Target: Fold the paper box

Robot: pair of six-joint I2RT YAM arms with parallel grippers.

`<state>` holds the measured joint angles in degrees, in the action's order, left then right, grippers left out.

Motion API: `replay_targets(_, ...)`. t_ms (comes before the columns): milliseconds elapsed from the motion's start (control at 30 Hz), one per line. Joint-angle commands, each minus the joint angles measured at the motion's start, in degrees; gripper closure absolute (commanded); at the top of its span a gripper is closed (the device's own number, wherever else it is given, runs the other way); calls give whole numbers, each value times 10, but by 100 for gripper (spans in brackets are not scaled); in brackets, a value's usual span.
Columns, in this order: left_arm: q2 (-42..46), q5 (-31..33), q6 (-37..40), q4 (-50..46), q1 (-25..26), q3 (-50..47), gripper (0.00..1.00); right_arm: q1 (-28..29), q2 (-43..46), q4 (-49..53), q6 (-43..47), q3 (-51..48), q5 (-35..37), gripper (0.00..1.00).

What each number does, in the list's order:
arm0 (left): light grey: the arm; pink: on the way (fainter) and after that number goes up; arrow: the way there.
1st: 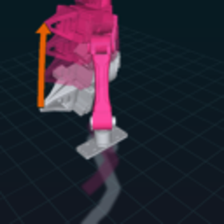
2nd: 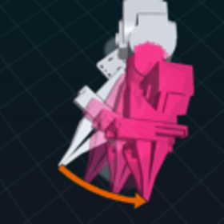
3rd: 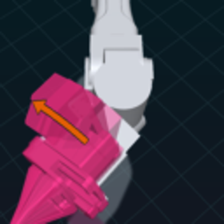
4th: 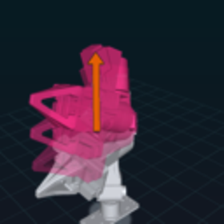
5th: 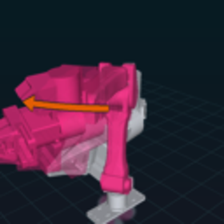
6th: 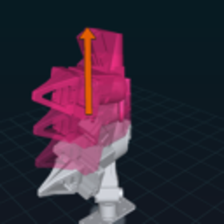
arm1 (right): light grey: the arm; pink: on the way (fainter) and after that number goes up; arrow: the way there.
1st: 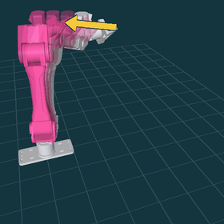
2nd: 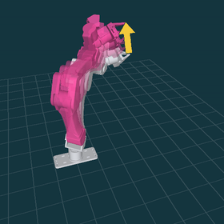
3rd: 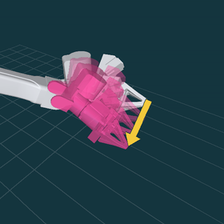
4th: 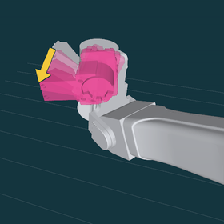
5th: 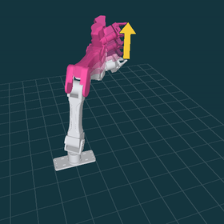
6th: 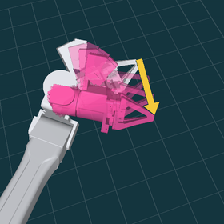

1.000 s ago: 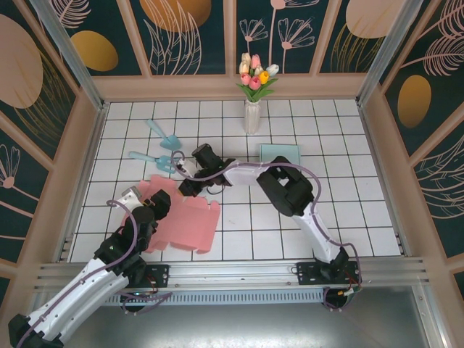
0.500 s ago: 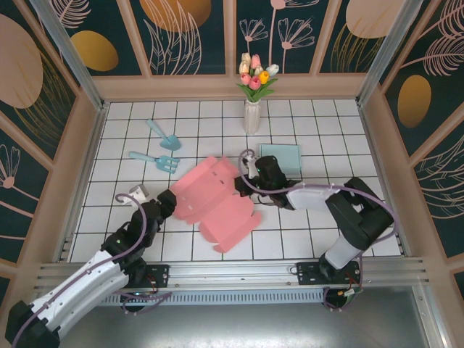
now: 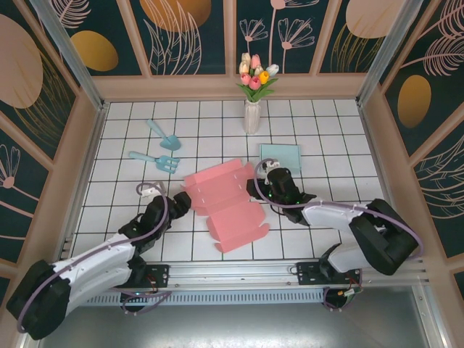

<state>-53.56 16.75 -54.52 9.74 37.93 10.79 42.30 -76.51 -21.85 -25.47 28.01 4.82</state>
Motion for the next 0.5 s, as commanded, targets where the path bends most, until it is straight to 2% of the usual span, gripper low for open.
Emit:
replay_targets(0,-36,-17,14,34,2,32,27,10,28,38,14,10,49,53)
replay_targets(133,-95,-40,23,82,1,28,31,13,50,37,22,7,51,52)
replay_targets(233,-144,-60,33,128,1,30,42,13,61,35,37,19,40,51)
replay_targets(300,-171,-63,43,153,1,37,58,14,68,41,45,36,32,51)
replay_targets(400,-192,-48,65,153,1,51,92,15,87,50,68,63,17,50)
replay_targets(433,-188,-40,78,151,1,53,100,15,94,55,81,75,9,50)
replay_targets(467,-179,-33,92,150,1,55,100,15,99,60,93,88,1,46)
